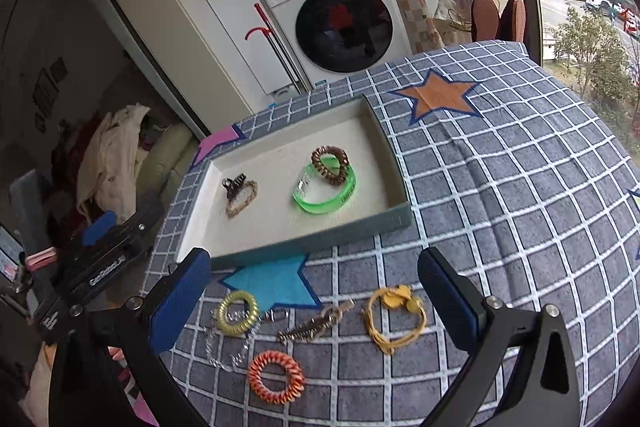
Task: Organize jewelry
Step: 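Withdraw both open tools from the tray toward the remaining jewelry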
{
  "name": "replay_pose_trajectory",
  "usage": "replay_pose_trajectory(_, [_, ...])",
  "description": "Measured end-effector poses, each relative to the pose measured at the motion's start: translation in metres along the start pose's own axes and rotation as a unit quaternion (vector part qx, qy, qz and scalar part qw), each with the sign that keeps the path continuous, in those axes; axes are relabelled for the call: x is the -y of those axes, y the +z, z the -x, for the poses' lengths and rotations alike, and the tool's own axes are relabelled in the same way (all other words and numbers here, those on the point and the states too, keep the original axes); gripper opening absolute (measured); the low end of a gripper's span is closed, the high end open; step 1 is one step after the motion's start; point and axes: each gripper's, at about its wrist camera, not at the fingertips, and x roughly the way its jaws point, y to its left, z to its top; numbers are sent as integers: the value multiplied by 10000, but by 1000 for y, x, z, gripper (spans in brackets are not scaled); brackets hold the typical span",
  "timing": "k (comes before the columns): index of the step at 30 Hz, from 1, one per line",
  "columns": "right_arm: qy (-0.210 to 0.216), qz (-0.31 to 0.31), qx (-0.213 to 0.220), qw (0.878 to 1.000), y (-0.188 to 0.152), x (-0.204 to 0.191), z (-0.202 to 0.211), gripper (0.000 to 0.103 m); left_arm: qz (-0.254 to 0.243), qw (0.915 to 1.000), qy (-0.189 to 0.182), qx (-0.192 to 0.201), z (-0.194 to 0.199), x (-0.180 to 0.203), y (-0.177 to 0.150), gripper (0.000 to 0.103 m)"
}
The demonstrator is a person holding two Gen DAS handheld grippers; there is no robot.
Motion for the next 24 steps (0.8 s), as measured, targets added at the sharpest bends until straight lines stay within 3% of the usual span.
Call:
replay_pose_trajectory(11, [-330,98,-372,9987,-30,11,7,103,-112,9967,-340,-724,3,10,-64,103])
replay_pose_trajectory(18, [-574,135,-662,9961,-51,27,6,103,-137,9951,-300,-933,32,4,-99,103])
replay_pose_trajectory(20, [-652,131,-721,9952,-55,32,5,103,-121,9949,-281,-966,57,-3,-103,103])
replay_pose_trajectory(24, [-790,152,-779,9937,-59,39,4,103,-116,9942,-217,-1049,70,-9,-106,103])
